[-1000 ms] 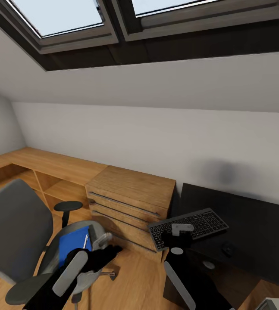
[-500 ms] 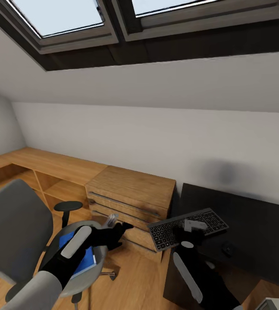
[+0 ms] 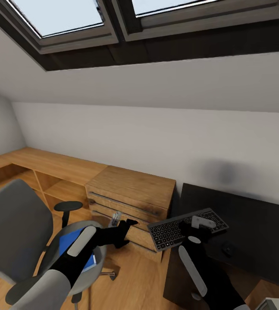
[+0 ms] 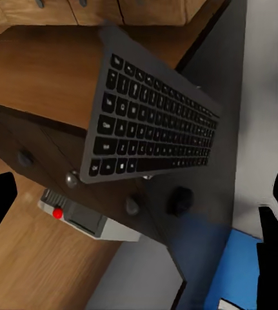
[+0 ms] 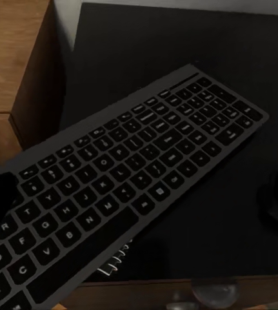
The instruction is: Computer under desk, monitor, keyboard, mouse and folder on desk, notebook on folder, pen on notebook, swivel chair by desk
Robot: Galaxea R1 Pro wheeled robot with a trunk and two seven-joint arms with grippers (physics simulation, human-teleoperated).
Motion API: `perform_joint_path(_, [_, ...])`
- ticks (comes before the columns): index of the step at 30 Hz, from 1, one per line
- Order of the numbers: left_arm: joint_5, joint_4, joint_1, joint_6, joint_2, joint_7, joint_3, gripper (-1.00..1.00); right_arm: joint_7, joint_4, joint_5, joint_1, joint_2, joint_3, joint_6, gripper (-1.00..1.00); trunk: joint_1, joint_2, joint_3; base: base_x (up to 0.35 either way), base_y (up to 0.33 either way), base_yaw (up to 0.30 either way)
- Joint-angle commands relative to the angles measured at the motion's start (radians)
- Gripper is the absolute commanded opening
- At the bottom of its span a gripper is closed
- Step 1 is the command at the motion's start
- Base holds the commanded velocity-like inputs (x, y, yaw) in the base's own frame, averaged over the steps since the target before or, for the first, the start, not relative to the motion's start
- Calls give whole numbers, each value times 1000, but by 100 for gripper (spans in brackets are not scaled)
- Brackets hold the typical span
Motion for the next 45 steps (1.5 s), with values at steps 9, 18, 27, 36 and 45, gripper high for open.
perform_joint_path(9, [14, 7, -1, -82, -4, -4, 88, 100, -7, 0, -5, -1, 1, 2, 5, 100, 0, -1, -1, 0, 0, 0])
perform_joint_path(18, [9, 74, -1, -96, -7, -20, 55, 100, -8, -1, -4, -1, 0, 1, 4, 100, 0, -1, -1, 0, 0, 0])
perform_joint_path(27, [7, 67, -1, -98, 0, -40, 16, 100, -10, 4, -1, -1, 1, 19, 6, 100, 0, -1, -1, 0, 0, 0])
perform_joint_path(36, [7, -88, -1, -99, 40, -98, 8, 100, -10, 22, 0, -1, 1, 75, 5, 100, 0, -1, -1, 0, 0, 0])
perform_joint_path(45, [2, -476, 43, -97, 153, -95, 6, 100, -8, 26, -1, -1, 2, 83, 4, 100, 0, -1, -1, 0, 0, 0])
